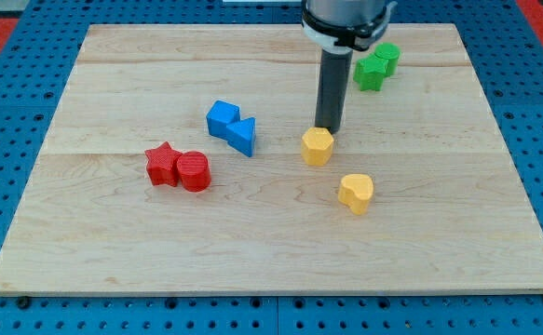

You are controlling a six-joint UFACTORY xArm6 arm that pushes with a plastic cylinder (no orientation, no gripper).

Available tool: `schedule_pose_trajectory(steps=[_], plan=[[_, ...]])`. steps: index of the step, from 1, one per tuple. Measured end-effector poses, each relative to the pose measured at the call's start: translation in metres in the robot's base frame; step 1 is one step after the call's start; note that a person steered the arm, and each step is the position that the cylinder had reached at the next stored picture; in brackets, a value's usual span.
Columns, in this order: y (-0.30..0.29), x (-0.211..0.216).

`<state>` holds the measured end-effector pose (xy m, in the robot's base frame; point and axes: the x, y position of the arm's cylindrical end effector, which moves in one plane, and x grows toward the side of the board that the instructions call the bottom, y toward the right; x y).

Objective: Move the yellow hexagon to the left of the yellow heart

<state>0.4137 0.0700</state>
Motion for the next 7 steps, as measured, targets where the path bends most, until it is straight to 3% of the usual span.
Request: schedule_pose_trajectory(steps=[4, 7], plan=[[-0.053, 0.013], [-0.016, 0.052]])
